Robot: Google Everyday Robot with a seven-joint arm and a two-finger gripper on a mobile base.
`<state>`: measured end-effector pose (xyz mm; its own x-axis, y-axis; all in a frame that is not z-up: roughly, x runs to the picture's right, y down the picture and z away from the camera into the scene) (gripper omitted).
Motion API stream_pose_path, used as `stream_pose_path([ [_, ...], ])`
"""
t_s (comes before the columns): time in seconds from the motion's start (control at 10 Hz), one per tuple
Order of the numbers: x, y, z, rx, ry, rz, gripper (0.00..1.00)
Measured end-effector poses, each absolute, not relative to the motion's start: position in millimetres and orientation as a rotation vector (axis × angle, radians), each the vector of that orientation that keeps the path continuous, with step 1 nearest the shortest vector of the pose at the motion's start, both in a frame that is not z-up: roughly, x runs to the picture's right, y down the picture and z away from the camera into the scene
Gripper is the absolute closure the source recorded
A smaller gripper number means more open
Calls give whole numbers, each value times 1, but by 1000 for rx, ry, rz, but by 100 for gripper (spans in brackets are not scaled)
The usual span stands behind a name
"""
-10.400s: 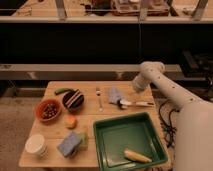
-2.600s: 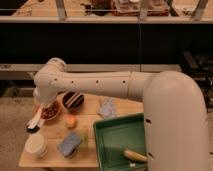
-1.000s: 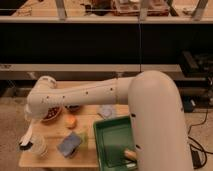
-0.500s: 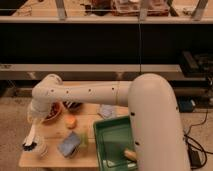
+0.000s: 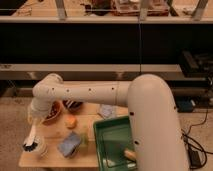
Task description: Place brush in paper cup
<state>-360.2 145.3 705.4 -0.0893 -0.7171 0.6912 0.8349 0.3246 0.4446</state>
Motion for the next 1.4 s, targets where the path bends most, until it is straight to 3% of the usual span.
stream_pose_path([
  [0.2,-361,145,705,-142,-1030,-1293,82],
  [0.6,-362,145,706,-137,-1029,-1285,41],
  [0.7,-362,145,706,-136,-1032,-1285,35],
  [1.4,-361,143,706,-136,-1051,-1289,32],
])
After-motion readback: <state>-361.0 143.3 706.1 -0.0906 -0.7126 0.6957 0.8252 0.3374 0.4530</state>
